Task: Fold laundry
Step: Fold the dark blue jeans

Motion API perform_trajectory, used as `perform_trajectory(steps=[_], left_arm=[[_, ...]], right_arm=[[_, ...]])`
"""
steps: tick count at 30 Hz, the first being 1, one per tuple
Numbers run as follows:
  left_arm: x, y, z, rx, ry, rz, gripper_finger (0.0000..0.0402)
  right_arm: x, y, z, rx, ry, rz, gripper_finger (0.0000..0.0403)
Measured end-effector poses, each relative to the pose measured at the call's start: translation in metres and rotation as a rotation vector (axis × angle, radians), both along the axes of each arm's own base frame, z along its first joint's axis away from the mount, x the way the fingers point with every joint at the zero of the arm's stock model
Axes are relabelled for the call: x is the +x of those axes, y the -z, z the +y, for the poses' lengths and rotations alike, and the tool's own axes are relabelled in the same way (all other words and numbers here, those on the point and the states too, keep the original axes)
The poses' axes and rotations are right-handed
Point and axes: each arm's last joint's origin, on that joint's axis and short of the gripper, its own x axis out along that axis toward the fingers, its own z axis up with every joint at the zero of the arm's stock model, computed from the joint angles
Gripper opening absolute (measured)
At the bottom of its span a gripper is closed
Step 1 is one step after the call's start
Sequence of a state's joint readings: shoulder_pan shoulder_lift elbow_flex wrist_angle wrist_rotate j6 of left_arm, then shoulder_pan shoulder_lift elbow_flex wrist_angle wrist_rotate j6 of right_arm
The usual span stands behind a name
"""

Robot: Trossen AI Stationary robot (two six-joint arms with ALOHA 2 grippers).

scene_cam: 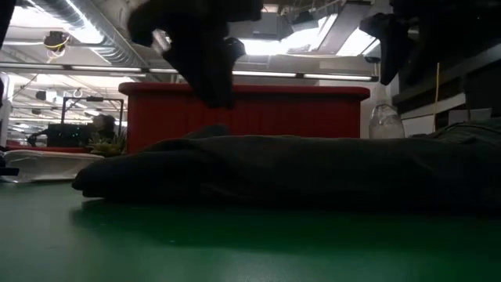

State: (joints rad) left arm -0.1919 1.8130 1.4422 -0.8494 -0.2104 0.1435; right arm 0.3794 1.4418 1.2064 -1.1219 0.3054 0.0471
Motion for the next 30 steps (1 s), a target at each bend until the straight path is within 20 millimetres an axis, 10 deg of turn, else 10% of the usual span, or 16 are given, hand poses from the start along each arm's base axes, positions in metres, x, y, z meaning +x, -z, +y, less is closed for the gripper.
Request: perform_trajectory(steps=[9,20,30], left_arm=[[0.005,0.007,0.056,-0.019,-0.191,-0.017,0.0126],[-0.017,0.074,0.096,-0.047,-0.339,-0.026,0.0007],[-0.031,0.096,0.106,-0.050,-0.379,-0.017,0.0008]], right_arm=[[-0.008,0.020,-0.001,0.024,-0.005,0.095,0.0200],[-0.036,0.087,-0.012,-0.004,0.158,0.218,0.0200],[-0.065,0.130,-0.023,-0.013,0.280,0.300,0.0200]])
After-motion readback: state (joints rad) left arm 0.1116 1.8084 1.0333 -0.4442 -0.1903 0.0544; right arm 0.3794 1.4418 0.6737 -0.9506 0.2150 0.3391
